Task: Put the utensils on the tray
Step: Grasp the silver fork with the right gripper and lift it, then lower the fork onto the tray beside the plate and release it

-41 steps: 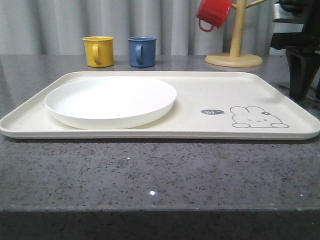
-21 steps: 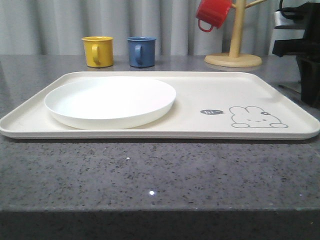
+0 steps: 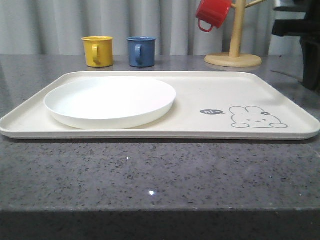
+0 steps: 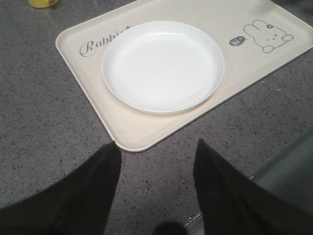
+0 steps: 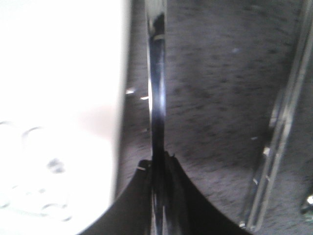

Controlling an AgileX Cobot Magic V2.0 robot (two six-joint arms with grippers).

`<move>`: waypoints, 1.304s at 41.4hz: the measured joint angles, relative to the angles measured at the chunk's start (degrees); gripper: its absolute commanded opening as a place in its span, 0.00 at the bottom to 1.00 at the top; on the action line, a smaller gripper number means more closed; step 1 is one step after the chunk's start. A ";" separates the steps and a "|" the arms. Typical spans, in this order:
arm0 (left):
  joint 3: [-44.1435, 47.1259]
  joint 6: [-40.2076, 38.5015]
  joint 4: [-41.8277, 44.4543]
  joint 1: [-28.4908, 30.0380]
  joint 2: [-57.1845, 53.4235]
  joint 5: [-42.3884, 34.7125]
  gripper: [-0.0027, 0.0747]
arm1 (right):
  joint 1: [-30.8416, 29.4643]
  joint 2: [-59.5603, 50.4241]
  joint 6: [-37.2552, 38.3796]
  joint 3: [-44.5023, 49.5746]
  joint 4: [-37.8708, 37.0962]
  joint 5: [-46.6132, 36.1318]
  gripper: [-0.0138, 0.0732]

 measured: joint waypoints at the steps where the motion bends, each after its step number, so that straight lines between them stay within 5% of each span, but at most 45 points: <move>1: 0.00 0.00 0.00 0.00 0.00 0.00 0.50 | 1.20 -0.43 0.00 0.00 0.00 0.11 0.19; 16: 0.00 0.00 0.00 0.00 0.00 -0.04 0.50 | 14.97 3.86 9.11 -5.21 2.55 0.31 0.19; 29: 0.00 0.00 0.00 0.00 0.00 -0.04 0.50 | 15.21 9.12 19.43 -6.63 6.78 -3.91 0.21; 36: 0.00 0.00 0.00 0.00 0.00 -0.04 0.50 | 15.21 9.67 21.41 -6.63 7.82 -5.45 0.41; 40: 0.00 0.00 0.00 0.00 0.00 -0.04 0.50 | 15.21 9.67 21.62 -6.63 7.82 -5.84 0.49; 54: 0.00 0.00 0.00 0.00 0.00 -0.04 0.50 | 15.21 4.89 15.89 -6.63 1.28 -6.07 0.49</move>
